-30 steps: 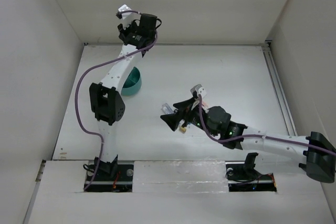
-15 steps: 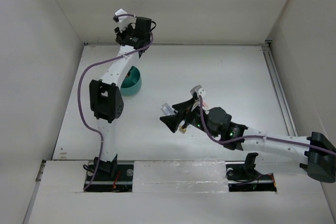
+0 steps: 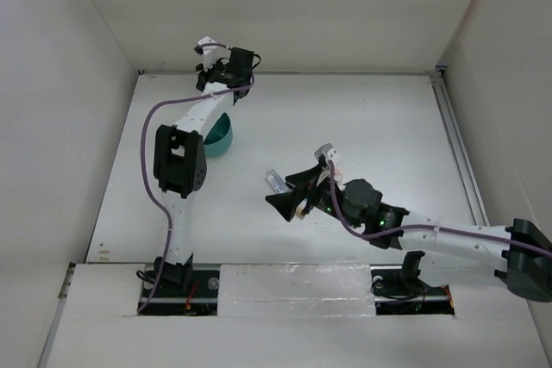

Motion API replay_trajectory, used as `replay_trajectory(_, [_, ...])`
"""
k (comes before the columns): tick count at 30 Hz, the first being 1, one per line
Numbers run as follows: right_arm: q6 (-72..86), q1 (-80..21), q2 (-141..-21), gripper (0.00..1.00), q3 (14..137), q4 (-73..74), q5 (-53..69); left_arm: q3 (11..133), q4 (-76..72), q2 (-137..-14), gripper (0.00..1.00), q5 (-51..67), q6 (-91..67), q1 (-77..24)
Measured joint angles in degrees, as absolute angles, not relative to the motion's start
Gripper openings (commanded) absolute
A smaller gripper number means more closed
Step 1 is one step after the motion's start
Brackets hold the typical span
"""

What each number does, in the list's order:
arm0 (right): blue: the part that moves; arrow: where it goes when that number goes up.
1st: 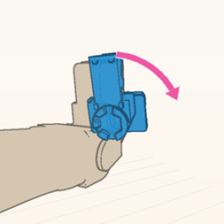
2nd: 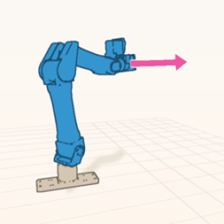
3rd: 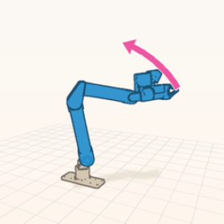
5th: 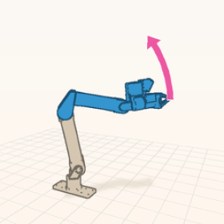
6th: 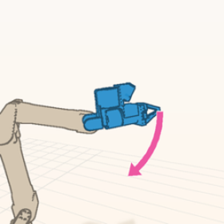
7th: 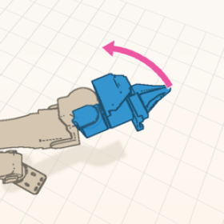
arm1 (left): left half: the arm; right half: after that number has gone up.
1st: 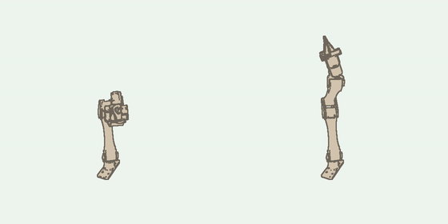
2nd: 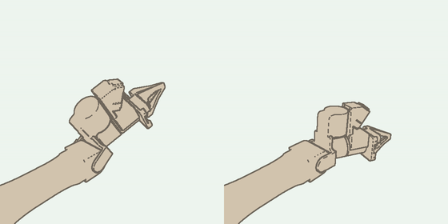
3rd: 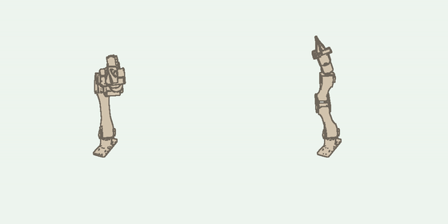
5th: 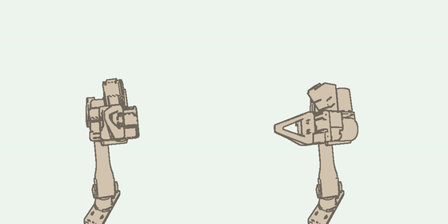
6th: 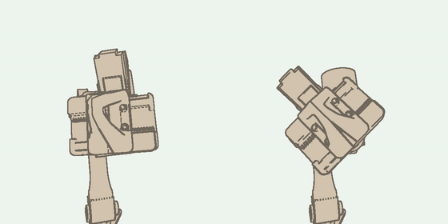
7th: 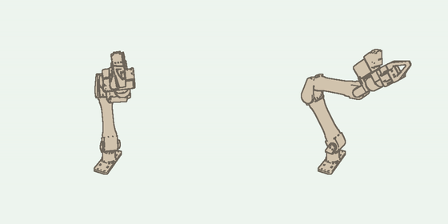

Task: Sort the stationery into containers
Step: Place the stationery in the storage box.

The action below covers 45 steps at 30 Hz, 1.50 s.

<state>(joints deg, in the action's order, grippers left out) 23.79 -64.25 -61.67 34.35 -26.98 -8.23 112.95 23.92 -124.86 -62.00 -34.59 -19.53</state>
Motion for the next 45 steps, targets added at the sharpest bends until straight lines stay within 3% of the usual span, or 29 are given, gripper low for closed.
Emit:
replay_trajectory(16, [23.7, -64.2, -60.1, 0.99, 33.9, -27.0, -8.2, 112.0, 26.6, -124.9, 0.0, -61.6, -38.6, -19.5])
replay_trajectory(20, [23.7, -64.2, -59.9, 0.99, 33.9, -27.0, -8.2, 111.7, 27.5, -124.9, 0.06, -61.7, -39.6, -19.8])
replay_trajectory(22, [23.6, -64.2, -60.0, 0.99, 33.9, -27.0, -8.2, 111.5, 27.6, -124.9, 0.13, -61.9, -39.8, -19.8])
replay_trajectory(23, [23.6, -64.2, -60.0, 0.99, 33.9, -27.0, -8.1, 111.5, 27.7, -124.9, 0.26, -62.0, -39.9, -20.0])
replay_trajectory(28, [23.3, -64.2, -60.0, 0.99, 33.9, -27.0, -8.1, 111.3, 27.6, -124.9, 0.46, -63.2, -40.4, -20.9])
replay_trajectory(38, [23.1, -64.2, -60.0, 0.99, 33.9, -27.0, -8.9, 111.1, 27.9, -124.8, 0.58, -63.8, -40.5, -22.1])
replay_trajectory(45, [23.5, -64.2, -63.5, 0.99, 33.9, -25.4, -13.4, 111.1, 28.8, -124.0, 0.91, -63.9, -40.4, -22.0])
